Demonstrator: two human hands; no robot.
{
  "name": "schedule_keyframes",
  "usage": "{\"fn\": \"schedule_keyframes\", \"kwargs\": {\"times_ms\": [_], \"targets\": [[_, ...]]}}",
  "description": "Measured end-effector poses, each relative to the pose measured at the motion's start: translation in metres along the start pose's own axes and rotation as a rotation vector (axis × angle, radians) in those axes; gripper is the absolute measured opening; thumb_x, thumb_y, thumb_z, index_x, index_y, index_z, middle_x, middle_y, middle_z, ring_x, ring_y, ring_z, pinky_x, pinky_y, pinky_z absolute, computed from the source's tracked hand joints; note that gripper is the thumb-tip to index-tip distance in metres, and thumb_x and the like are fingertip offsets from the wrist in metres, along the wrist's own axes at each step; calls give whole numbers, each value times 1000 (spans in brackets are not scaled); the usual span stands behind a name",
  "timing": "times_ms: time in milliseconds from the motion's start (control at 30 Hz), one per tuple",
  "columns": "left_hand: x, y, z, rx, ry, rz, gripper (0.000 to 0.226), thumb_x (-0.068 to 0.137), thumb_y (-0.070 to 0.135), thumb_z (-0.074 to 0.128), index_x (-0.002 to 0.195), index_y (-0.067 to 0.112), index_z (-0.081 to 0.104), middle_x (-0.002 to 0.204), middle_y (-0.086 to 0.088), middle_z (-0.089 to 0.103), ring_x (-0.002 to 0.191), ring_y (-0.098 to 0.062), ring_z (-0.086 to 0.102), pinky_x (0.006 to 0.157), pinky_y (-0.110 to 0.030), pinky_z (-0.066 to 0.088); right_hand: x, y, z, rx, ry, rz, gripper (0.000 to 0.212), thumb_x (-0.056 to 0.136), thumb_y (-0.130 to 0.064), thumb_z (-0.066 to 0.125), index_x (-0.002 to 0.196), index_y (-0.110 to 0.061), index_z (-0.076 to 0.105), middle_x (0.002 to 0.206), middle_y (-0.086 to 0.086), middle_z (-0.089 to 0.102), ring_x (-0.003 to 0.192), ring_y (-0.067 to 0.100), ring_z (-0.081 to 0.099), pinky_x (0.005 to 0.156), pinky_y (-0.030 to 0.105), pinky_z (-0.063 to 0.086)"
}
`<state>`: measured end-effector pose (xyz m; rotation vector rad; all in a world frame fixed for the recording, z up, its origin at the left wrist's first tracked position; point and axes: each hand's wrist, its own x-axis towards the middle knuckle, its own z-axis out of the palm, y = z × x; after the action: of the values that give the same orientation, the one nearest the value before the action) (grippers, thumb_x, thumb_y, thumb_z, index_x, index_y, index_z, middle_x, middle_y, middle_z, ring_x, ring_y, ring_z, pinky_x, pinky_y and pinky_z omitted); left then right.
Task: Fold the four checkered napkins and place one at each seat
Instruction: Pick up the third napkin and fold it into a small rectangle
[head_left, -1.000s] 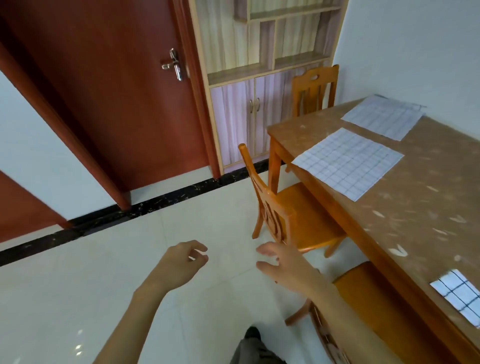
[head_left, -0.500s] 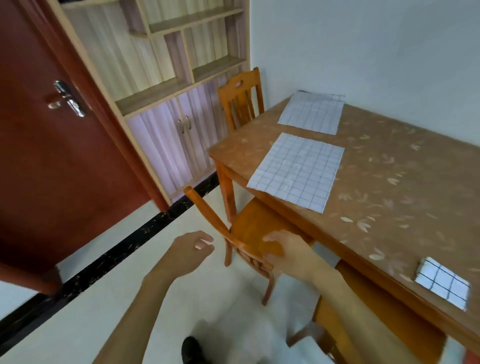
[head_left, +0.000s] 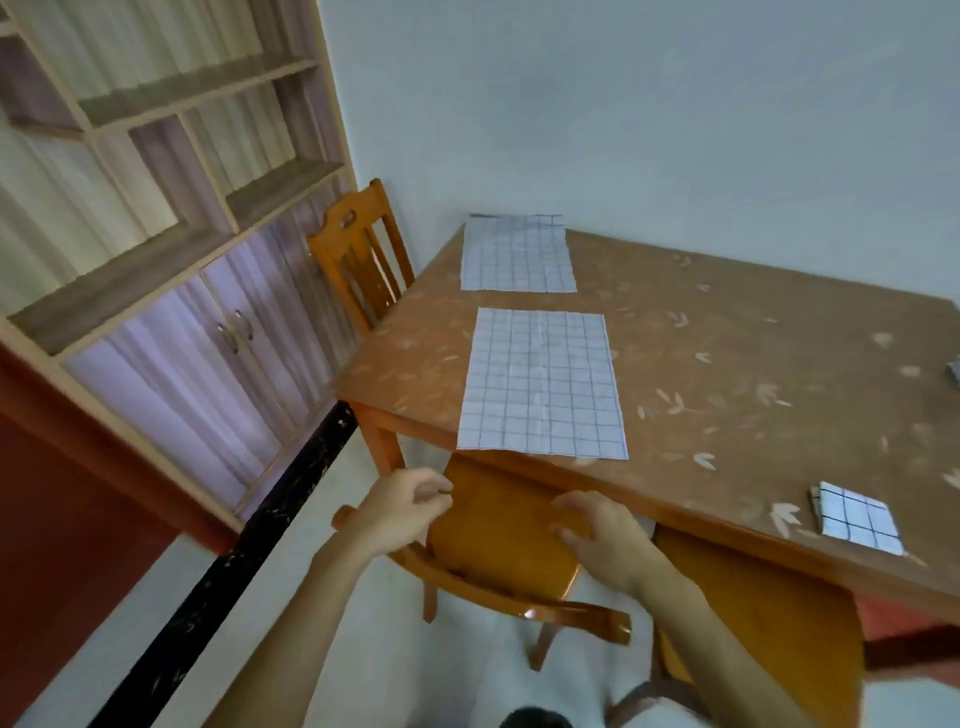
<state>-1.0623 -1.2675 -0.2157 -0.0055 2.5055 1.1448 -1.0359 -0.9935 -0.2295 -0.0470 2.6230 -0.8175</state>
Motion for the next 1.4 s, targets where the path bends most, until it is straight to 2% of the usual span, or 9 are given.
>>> {"fn": "schedule_keyframes", "kwargs": {"times_ms": [67,200,367,633,800,967,1133,1233,1400], "targets": [[23,3,-6,-18,-16,22,21,100,28,59,120,27,67,118,7,69,109,-11,65,90,-27,54,6,-5,3,15,44,49,37,100,-34,57,135,-28,54,137,-5,55,122,12,54,99,23,43],[72,11,-5,-18,-91,57,22,101,28,58,120,26,67,116,5,68,103,-11,66,67,-22,50,23,-8,-3,3,108,115,38,98,-34,58,136,-27,55,138,-5,57,124,12,54,102,26,45],[149,27,-3,-23,-151,55,23,101,28,58,121,23,67,118,3,68,103,-14,66,86,-30,56,73,3,-25,-15,153,179,36,100,-35,54,134,-24,57,136,-3,59,119,13,59,93,22,46],[297,45,7,-11,-85,-97,18,101,16,57,114,8,67,107,-4,62,77,-8,55,60,-18,45,214,38,-73,48,164,232,38,99,-25,55,136,-16,57,138,7,59,121,20,59,98,28,46],[394,49,20,97,3,-168,8,96,16,62,91,18,68,111,-11,71,105,-28,66,81,-29,46,311,75,-92,108,143,285,38,99,-22,55,135,-13,58,134,11,59,116,25,61,94,31,47],[468,43,32,264,75,-228,29,99,26,56,120,11,69,125,-14,66,114,-32,62,82,-24,40,389,116,-98,130,222,389,36,95,-19,58,130,-11,61,133,16,58,117,33,59,97,40,50],[519,27,44,344,121,-292,24,97,34,53,107,18,67,128,-19,54,117,-39,52,100,-48,49,438,146,-99,120,302,475,35,93,-18,60,127,-9,62,140,17,50,127,40,47,106,48,42],[541,31,47,363,196,-328,27,98,39,55,117,20,61,128,-18,51,117,-40,50,97,-46,45,459,157,-100,121,327,517,36,95,-17,57,129,-6,60,141,19,46,126,43,44,109,45,32],[554,31,49,176,300,-376,63,84,35,78,134,14,48,133,-15,50,111,-37,61,92,-48,55,480,159,-101,209,383,609,50,94,-21,61,136,0,43,133,25,43,106,44,57,80,35,38]]}}
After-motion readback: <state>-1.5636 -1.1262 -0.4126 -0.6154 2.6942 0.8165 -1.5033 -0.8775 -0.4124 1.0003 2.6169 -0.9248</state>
